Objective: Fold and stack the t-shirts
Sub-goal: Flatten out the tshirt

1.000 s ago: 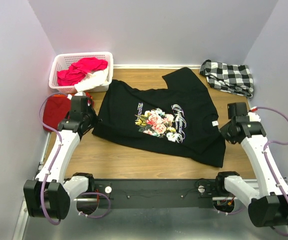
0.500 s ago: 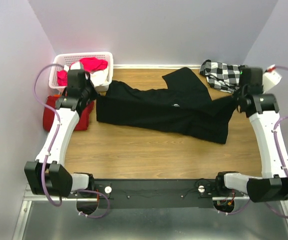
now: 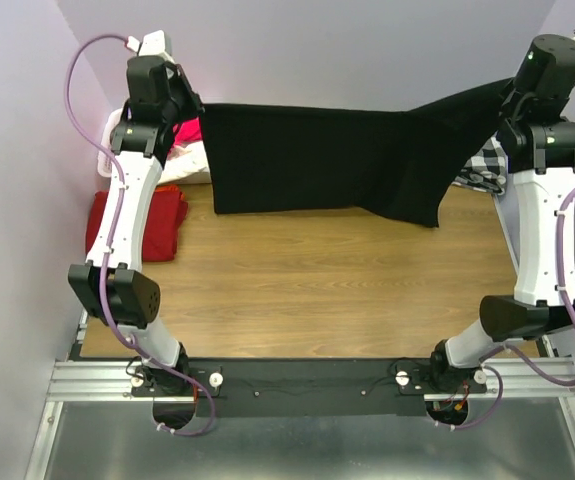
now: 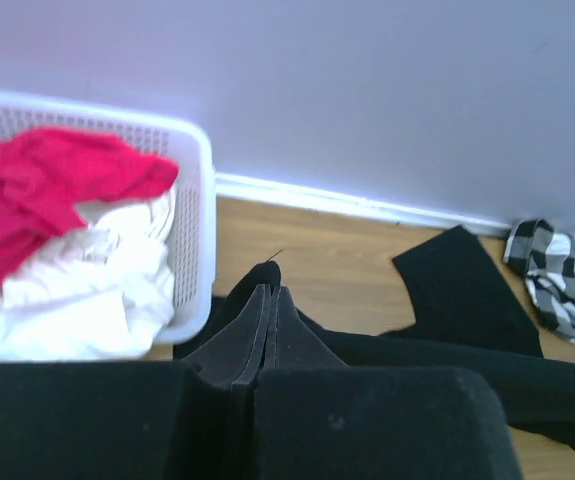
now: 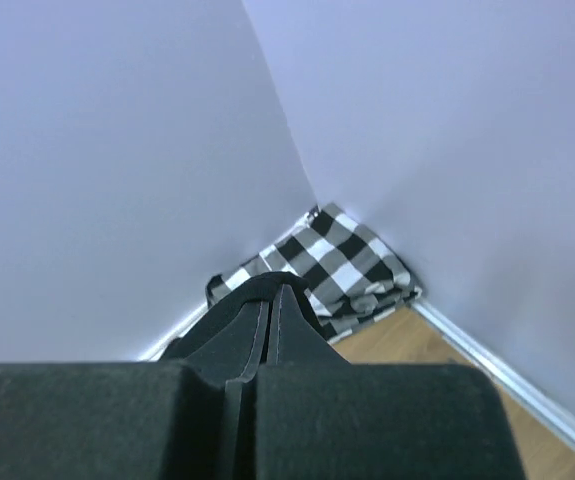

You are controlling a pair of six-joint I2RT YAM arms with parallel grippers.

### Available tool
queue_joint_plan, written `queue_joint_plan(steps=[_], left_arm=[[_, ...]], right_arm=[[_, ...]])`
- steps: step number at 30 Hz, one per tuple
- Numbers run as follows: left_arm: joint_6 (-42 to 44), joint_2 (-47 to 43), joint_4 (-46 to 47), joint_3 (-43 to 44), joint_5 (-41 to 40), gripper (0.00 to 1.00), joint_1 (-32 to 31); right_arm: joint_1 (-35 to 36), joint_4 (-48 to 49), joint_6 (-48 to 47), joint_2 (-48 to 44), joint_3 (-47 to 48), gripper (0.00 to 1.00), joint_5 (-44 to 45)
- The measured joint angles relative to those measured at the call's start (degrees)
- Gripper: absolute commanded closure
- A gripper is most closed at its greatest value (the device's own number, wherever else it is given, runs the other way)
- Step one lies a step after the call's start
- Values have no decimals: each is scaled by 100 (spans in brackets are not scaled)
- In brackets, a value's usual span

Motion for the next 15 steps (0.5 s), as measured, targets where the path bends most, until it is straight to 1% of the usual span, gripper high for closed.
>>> queue_joint_plan(steps=[1,3,7,10,12,15], left_arm=[[70,188,-46,369,20,100,-7],[164,363,-118,846,74,100,-15],[334,367,-208,1294,155,100,-20],[487,129,-256,1314,208,100,-26],[568,-52,-264,1246,212,100,-44],[691,-669,-289,911,212,100,-85]], right_arm=[[0,33,-57,92,153,99,-15],[0,68,-195,190,400,99,-66],[0,114,-448,101,595,99,-155],[0,114,-673,-190,584,99,-232],[0,157,-855,-544,546,99,-306],[0,219,-1091,-1080,511,99,-367]])
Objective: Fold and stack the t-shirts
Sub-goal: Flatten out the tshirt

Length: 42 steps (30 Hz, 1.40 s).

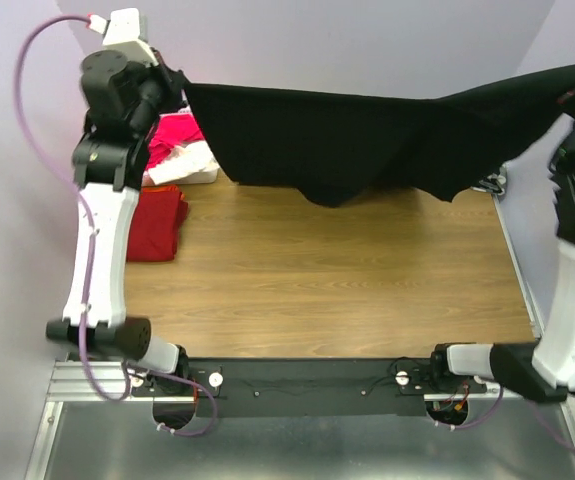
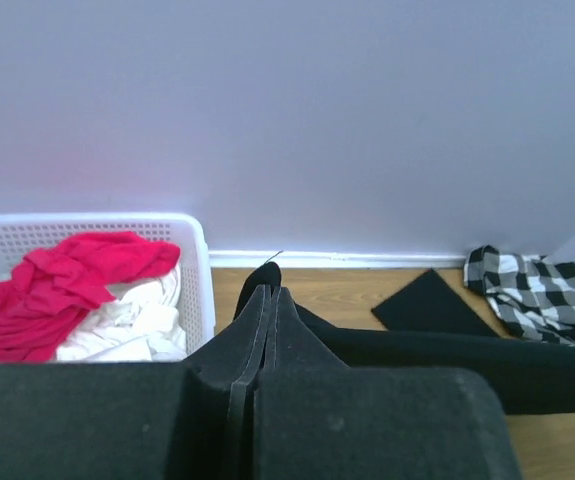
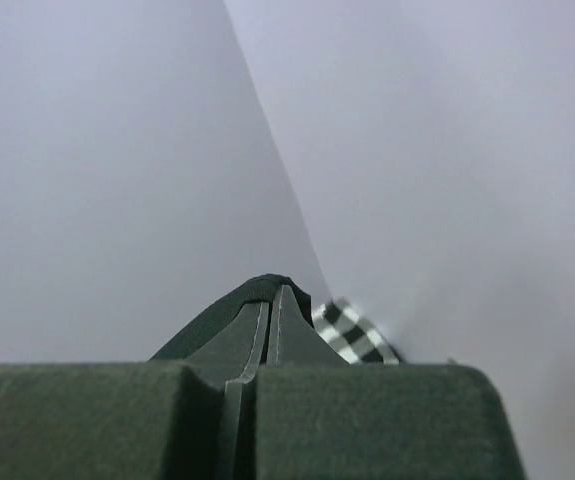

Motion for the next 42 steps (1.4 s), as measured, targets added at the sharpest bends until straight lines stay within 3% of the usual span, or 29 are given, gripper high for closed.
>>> queue_joint_plan(steps=[7,17,29,38,42], left_arm=[[179,-1228,116,-68,-4,100,-11],[256,-1167,304,297,-2,100,-11],[227,573,621,431,-79,100,-98],[229,2734,584,2459,-105,100,-122],[229,2787,739,2723,-94,100,-111]], right_arm=[[-9,393,-461,-828,424,99,-234],[-28,876,-726,-181,986,99,-411],[-33,1421,-935,2035,1119,99,-542],[-76,1499,-890,3314,1891,99,-787],[-101,1683,-817,3182,1926,99,-894]])
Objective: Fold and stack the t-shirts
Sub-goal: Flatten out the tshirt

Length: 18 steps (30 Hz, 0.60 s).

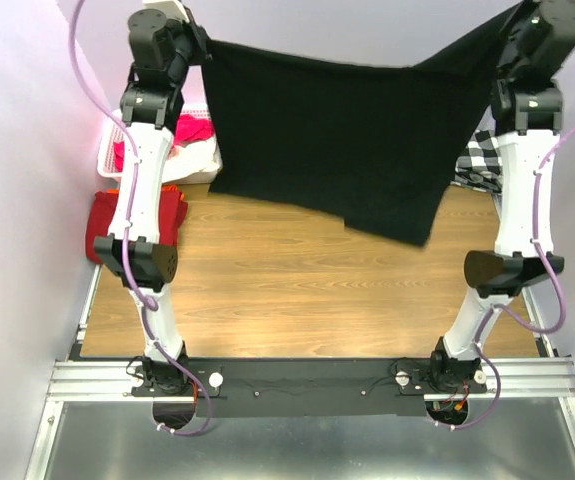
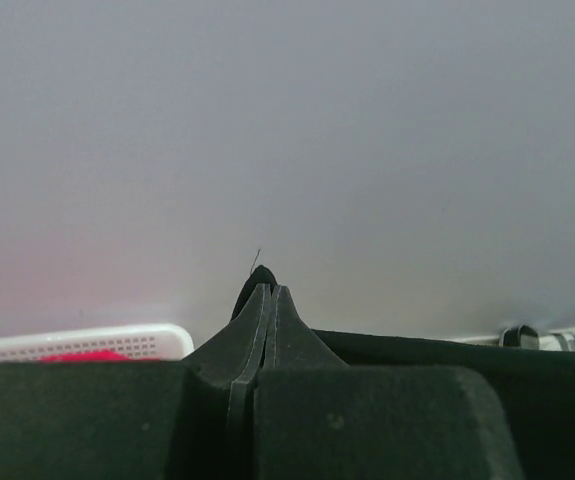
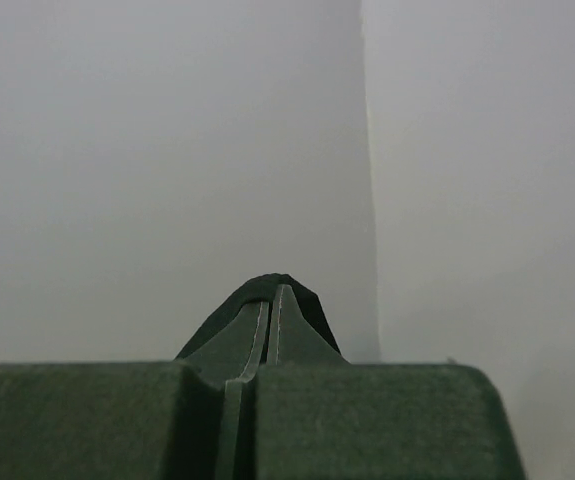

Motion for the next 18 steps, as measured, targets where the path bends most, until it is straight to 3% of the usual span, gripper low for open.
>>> queue_joint_plan(steps=[6,10,13,18], left_arm=[[44,-925,299,-234,96,100,33],[63,-2055,662,-1082,122,100,33],[48,-3298,1069,-2754,136,100,39],[-39,-4321,1290,-5095,254,100,42]], right_arm=[[-109,282,11,-852,-221,99,-133],[-111,595,-55,-2055,-1163,99,-229],[-118,767,11,-3134,-2253,99,-282],[-127,1069,428,-4876,-5143,99,-345]])
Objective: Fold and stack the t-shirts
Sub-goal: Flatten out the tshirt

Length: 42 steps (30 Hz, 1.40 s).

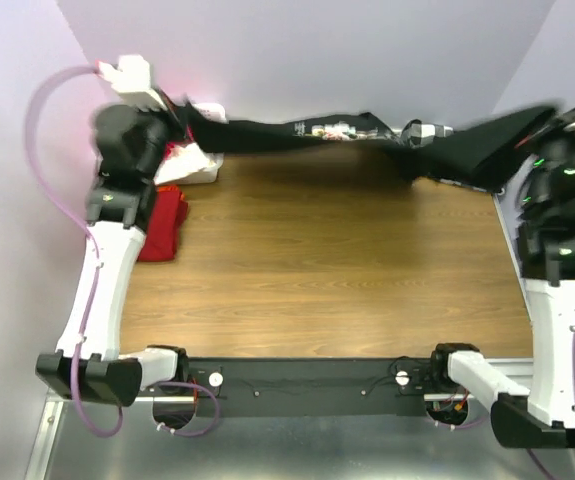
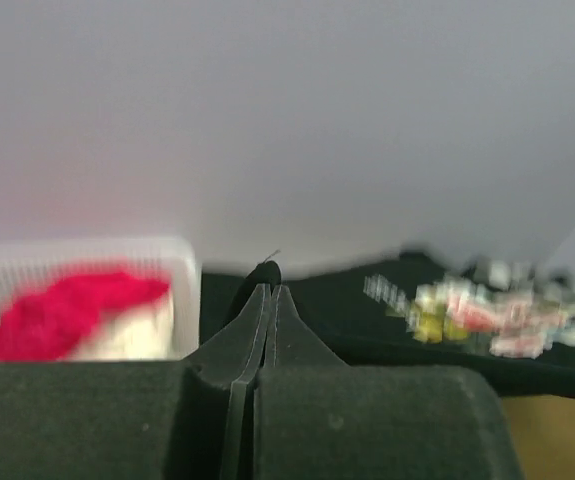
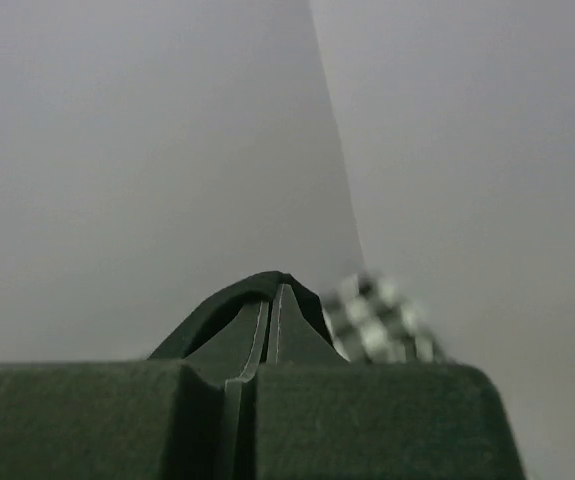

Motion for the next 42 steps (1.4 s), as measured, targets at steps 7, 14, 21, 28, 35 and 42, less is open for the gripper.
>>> queue_joint_plan(steps=[7,14,21,28,35,42], left_arm=[[-310,85,-1056,-2680,44,100,-15],[-761,-590,-1749,-3139,83,100,-17],[-1080,-922,-2186,-3703,136,100,-90],[-1211,-931,-3040,-4177,-37,100,-92],[-1473,-1504,-3698,-4472,-334,100,-92],[-1687,-1829,-4039,-4583,-645,100,-92]], right_arm=[[-20,-1541,1561,-608,-3510,99,-601],[-24,-3300,3117,-1727,-4103,99,-789],[-24,-4369,3960,-1825,-4419,99,-1349],[-24,-5357,4168,-1545,-4929,99,-2000],[-24,-5530,4138,-1126,-4929,99,-2144],[-24,-5541,4177,-1067,-4929,99,-1967]])
